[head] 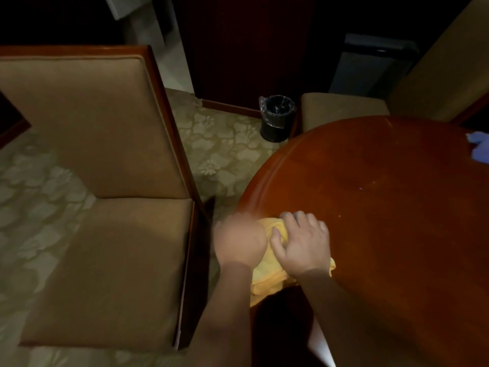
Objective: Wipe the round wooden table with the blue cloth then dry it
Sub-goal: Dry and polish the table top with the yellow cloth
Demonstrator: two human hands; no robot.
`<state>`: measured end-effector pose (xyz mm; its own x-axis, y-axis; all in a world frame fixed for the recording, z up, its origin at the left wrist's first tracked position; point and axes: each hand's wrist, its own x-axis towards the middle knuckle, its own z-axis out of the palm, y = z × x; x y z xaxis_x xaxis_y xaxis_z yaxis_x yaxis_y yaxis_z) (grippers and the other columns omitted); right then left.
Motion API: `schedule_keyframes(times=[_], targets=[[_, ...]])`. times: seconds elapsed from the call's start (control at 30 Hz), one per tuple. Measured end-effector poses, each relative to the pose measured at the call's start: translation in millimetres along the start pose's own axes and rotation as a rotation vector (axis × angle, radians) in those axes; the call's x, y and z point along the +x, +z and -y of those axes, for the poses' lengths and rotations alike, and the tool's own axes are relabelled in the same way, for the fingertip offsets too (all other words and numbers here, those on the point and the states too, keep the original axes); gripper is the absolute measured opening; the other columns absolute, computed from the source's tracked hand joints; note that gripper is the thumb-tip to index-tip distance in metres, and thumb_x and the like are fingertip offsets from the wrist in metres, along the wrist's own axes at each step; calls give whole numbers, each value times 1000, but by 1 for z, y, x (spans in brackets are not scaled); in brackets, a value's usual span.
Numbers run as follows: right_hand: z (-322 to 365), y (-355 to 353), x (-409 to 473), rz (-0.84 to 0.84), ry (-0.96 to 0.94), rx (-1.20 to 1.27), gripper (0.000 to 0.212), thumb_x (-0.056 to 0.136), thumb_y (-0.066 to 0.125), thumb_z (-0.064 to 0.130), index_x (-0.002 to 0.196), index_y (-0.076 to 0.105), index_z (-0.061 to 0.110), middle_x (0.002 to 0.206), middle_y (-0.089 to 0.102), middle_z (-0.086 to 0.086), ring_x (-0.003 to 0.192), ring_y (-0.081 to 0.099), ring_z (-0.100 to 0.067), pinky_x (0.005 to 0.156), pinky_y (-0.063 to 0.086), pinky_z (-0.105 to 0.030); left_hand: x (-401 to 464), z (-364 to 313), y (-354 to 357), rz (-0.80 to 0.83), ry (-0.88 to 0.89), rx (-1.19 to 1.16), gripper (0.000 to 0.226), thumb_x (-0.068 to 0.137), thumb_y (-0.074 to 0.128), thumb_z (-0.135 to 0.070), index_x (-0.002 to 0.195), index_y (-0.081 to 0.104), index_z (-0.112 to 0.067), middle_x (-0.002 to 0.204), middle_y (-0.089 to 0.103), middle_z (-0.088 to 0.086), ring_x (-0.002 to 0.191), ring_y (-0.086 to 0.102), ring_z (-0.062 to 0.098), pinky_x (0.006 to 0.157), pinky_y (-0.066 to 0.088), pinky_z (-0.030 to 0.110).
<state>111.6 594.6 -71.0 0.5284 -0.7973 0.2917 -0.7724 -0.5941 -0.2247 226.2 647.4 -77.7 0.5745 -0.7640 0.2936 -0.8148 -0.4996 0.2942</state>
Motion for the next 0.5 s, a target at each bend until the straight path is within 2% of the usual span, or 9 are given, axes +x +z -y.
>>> schedule_keyframes(times=[0.5], targets=[[-25,45,136,-199,228,-86,38,82,42,38,82,66,9,70,58,-8,67,55,-29,62,39,-36,168,-19,63,29,239,-72,38,76,33,-27,58,62,-10,53,59,4,48,55,24,54,43,29]])
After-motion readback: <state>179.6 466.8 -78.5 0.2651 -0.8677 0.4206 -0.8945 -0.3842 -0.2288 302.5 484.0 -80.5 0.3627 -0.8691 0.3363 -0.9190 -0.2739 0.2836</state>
